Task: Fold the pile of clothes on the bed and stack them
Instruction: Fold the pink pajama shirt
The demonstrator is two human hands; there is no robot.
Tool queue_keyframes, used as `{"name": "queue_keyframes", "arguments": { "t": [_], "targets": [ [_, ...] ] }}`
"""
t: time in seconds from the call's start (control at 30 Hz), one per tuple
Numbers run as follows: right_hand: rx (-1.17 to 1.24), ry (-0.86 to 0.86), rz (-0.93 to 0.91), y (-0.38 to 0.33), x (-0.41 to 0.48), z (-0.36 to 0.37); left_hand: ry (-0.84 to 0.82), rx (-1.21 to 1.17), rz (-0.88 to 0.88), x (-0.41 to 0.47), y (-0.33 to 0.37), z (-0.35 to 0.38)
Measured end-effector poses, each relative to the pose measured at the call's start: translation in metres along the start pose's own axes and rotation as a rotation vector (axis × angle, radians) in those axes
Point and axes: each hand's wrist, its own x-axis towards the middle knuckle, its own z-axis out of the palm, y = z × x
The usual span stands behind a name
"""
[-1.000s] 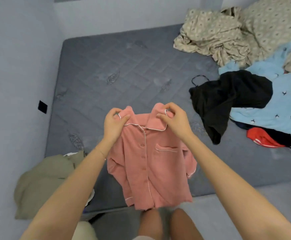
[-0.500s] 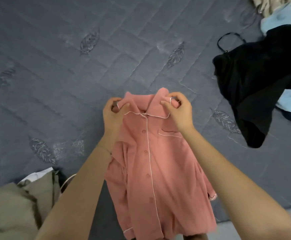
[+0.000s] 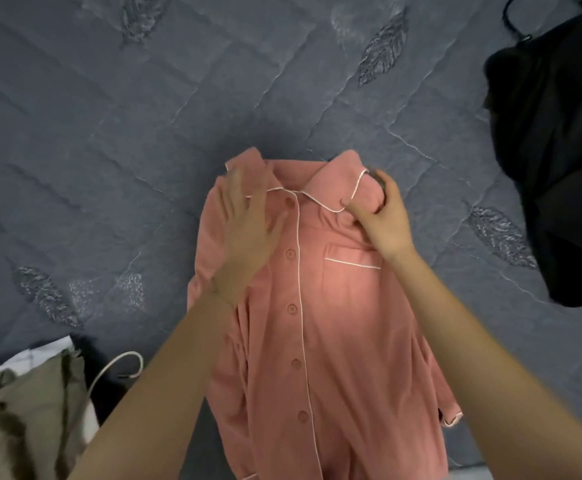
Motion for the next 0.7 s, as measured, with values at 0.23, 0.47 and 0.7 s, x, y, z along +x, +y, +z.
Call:
{"name": "queue_keyframes", "arguments": {
  "t": [0.23, 0.47, 0.7],
  "targets": [
    [-0.474, -0.185, 0.057, 0.017, -0.009, -0.049, -0.189, -0.127, 0.278, 0.008, 0.075, 0.031],
    [-0.202, -0.237, 0.239, 0.043, -0.020, -0.082, -0.339, 0.104, 0.404, 0.028, 0.123, 0.066],
    [-0.180, -0.317, 0.263, 0.060, -0.024, -0.095, -0.341, 0.328, 0.279, 0.034, 0.126, 0.081]
  ]
}}
